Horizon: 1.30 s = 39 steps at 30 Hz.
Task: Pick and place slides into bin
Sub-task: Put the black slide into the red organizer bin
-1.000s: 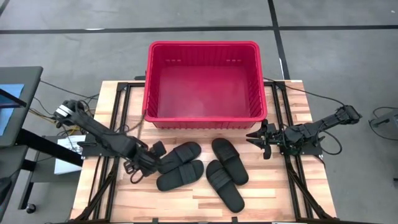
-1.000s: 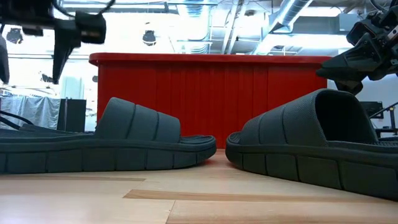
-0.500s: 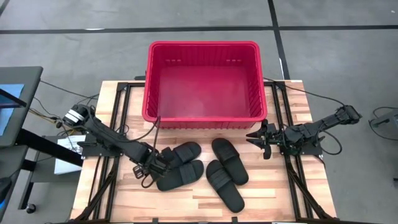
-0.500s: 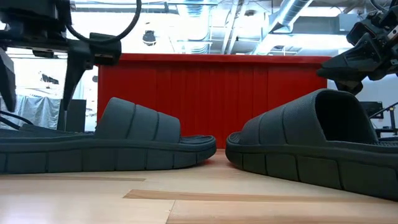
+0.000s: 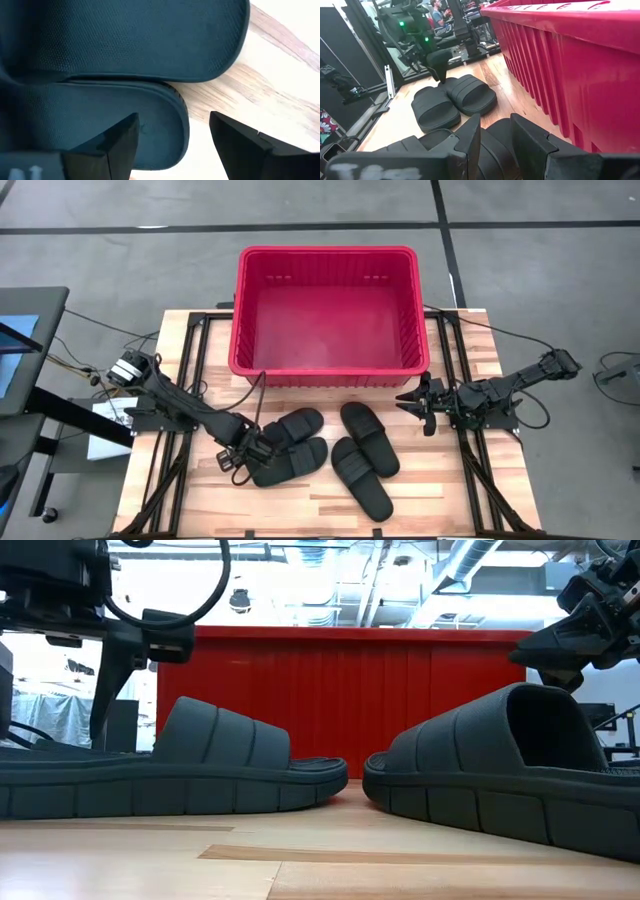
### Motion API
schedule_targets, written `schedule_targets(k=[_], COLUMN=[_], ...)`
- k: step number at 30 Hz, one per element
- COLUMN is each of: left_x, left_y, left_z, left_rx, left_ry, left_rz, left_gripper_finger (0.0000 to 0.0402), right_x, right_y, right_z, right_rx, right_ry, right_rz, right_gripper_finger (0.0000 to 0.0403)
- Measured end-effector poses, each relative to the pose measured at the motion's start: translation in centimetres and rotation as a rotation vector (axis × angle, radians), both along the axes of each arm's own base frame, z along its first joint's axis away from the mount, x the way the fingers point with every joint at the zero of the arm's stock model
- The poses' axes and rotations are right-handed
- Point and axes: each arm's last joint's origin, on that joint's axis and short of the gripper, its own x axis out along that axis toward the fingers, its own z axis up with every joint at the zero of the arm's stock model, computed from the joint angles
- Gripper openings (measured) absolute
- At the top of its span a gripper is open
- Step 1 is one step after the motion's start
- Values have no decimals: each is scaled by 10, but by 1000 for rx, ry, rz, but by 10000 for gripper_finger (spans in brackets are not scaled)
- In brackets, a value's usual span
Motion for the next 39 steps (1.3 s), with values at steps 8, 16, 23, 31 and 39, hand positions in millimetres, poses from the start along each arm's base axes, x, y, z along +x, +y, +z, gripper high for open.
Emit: schedule_targets(k=[8, 16, 23, 31, 39], left_x=[-11, -16, -14, -13, -13], left_y=[6, 9, 8, 8, 9], left_z=[-19, -37, -38, -39, -39], left_rx=[19, 26, 2, -6, 30], left_ry=[44, -29, -54, -55, -69], left_rz=[26, 78, 157, 195, 88], left_gripper_finger=[234, 234, 234, 234, 162], right_x=[0, 0, 0, 0, 0], right_y=[0, 0, 0, 0, 0], right_z=[0, 0, 0, 0, 0], right_rx=[0, 0, 0, 0, 0], right_ry=[0, 0, 0, 1, 0], right_rz=[0, 0, 0, 0, 0], right_gripper_finger=[98, 98, 98, 98, 98])
